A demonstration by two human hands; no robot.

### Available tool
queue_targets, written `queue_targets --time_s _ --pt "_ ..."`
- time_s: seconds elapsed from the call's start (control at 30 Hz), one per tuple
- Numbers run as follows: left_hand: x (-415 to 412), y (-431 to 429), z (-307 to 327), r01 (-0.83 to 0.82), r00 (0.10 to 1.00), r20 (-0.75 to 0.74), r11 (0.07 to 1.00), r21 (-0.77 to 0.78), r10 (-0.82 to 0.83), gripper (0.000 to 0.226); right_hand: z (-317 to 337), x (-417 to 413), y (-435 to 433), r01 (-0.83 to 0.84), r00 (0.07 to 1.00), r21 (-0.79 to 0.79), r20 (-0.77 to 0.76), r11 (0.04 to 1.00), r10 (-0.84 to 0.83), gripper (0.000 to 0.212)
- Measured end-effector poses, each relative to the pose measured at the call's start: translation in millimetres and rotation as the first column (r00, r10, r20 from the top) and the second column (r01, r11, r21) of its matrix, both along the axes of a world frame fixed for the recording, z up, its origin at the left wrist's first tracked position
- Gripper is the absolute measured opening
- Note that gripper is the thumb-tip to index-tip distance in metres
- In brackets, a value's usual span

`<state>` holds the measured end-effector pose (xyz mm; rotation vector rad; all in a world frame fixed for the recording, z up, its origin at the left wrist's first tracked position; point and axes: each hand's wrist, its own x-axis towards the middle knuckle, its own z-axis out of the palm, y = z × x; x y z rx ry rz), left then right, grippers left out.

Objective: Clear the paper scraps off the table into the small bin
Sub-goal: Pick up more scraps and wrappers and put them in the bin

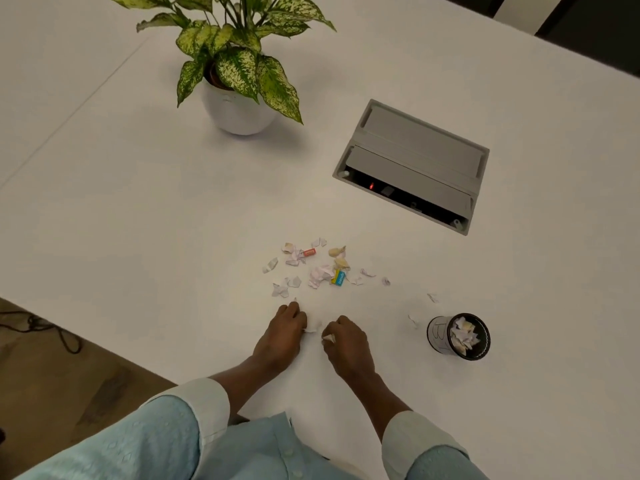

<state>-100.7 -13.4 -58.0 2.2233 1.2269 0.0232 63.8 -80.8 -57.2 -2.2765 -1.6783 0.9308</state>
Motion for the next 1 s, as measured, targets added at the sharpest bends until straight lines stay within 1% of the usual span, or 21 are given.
queue_targets --time_s 0.1,0.17,0.27,0.37,0.43,0.5,0.57,0.7,0.8,0.93,1.0 --pt "6.8 -6.5 2.8 -0.040 0.998 0.046 0.999 -0.016 0.041 0.019 8.9 14.9 -21.0 0.238 0.965 0.008 -0.111 0.971 -0.236 0.004" --pt "17.3 -14.1 6.0 -0.039 0.996 0.080 0.998 -0.047 0.043 0.021 17.1 25.6 -37.4 0.338 0.932 0.041 -0.153 0.940 -0.328 0.009" --pt "44.3 -27.1 17.3 -0.030 0.984 0.171 0.995 -0.094 0.045 0.023 34.5 44.4 -59.9 0.455 0.877 0.105 -0.224 0.884 -0.425 0.014" --pt "81.9 -38.9 32.3 -0.028 0.960 0.271 0.990 -0.139 0.065 0.024 54.9 66.3 -79.2 0.575 0.807 0.152 -0.263 0.804 -0.528 0.013" --pt "110.2 -45.5 44.5 -0.018 0.935 0.346 0.986 -0.169 0.076 0.024 70.6 82.7 -87.5 0.667 0.737 0.181 -0.295 0.722 -0.607 0.018" --pt "139.2 -51.6 58.3 0.018 0.916 0.397 0.984 -0.176 0.054 0.020 88.1 101.5 -92.1 0.744 0.665 0.210 -0.324 0.634 -0.673 0.021" --pt "167.8 -56.9 70.6 0.059 0.905 0.425 0.979 -0.196 0.030 0.016 100.4 122.5 -95.5 0.769 0.639 0.236 -0.297 0.594 -0.710 0.017" --pt "221.2 -63.6 86.5 0.134 0.904 0.426 0.975 -0.178 -0.047 0.011 111.6 165.4 -99.5 0.755 0.649 0.266 -0.171 0.599 -0.741 0.017" --pt "251.3 -66.2 92.1 0.170 0.917 0.387 0.973 -0.155 -0.099 0.012 115.9 188.8 -98.8 0.724 0.679 0.251 -0.088 0.643 -0.729 0.021" --pt "274.5 -66.9 93.5 0.224 0.926 0.341 0.964 -0.147 -0.163 0.015 118.5 205.6 -96.6 0.690 0.720 0.194 -0.085 0.697 -0.689 0.030" --pt "278.9 -68.8 93.4 0.271 0.922 0.320 0.953 -0.137 -0.216 0.027 120.2 209.8 -96.1 0.673 0.737 0.185 -0.094 0.716 -0.669 0.030"
